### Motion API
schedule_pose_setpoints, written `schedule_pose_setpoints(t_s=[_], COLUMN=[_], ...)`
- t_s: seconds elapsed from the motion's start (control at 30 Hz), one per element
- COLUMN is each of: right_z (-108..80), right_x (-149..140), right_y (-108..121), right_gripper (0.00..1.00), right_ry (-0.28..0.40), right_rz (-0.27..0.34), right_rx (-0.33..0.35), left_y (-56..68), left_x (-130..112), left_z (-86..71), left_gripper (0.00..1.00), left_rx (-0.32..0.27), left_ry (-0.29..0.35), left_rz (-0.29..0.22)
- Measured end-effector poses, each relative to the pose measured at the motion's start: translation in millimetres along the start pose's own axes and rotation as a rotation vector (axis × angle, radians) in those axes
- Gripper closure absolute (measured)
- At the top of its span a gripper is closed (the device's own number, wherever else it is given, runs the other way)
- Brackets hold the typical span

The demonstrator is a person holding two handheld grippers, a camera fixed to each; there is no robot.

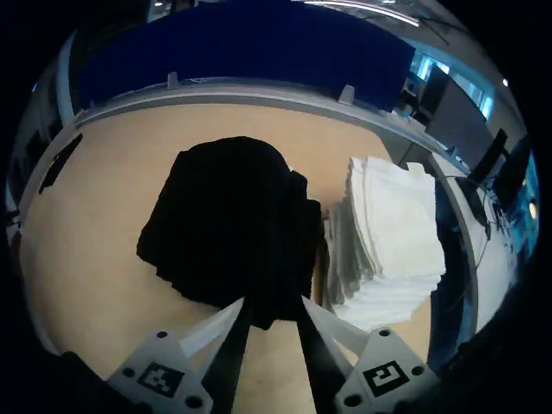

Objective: Fold towel

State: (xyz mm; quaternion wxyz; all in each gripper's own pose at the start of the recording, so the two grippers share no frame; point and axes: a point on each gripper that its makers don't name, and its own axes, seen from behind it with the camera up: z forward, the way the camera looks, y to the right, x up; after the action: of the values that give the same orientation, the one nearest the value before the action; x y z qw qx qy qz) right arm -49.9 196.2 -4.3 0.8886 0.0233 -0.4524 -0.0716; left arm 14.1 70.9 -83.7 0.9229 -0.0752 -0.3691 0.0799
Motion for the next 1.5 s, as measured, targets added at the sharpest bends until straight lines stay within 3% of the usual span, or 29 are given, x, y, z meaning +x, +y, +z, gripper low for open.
schedule_pose_setpoints(t_s=[0.07, 0.2, 1.0, 1.2, 1.27, 1.33, 1.5], right_z=[-2.8, -6.8, -32.8, -25.3, -20.5, -15.9, -7.1], right_x=[0.4, 1.4, 19.5, 37.0, 43.3, 49.3, 58.1], right_y=[1.4, 4.7, -3.6, -22.0, -31.9, -42.0, -60.8], right_gripper=[0.30, 0.20, 0.18, 0.18, 0.15, 0.01, 0.00], right_ry=[0.009, 0.024, 0.092, 0.122, 0.129, 0.137, 0.147], right_rz=[0.002, 0.001, 0.029, 0.041, 0.047, 0.053, 0.059], right_rx=[-0.009, -0.033, -0.041, -0.014, 0.003, 0.020, 0.045], left_y=[0.3, 0.6, -4.9, -7.1, -8.6, -10.3, -14.5], left_x=[0.6, 1.3, 4.3, 5.1, 4.4, 3.6, 1.2], left_z=[0.0, 0.2, -2.3, -4.2, -5.2, -6.1, -8.5], left_gripper=[0.01, 0.00, 0.01, 0.00, 0.00, 0.01, 0.01], left_rx=[-0.001, -0.002, -0.003, 0.001, 0.004, 0.009, 0.017], left_ry=[0.001, 0.003, 0.013, 0.016, 0.016, 0.015, 0.014], left_rz=[0.002, 0.003, -0.010, -0.008, -0.010, -0.013, -0.021])
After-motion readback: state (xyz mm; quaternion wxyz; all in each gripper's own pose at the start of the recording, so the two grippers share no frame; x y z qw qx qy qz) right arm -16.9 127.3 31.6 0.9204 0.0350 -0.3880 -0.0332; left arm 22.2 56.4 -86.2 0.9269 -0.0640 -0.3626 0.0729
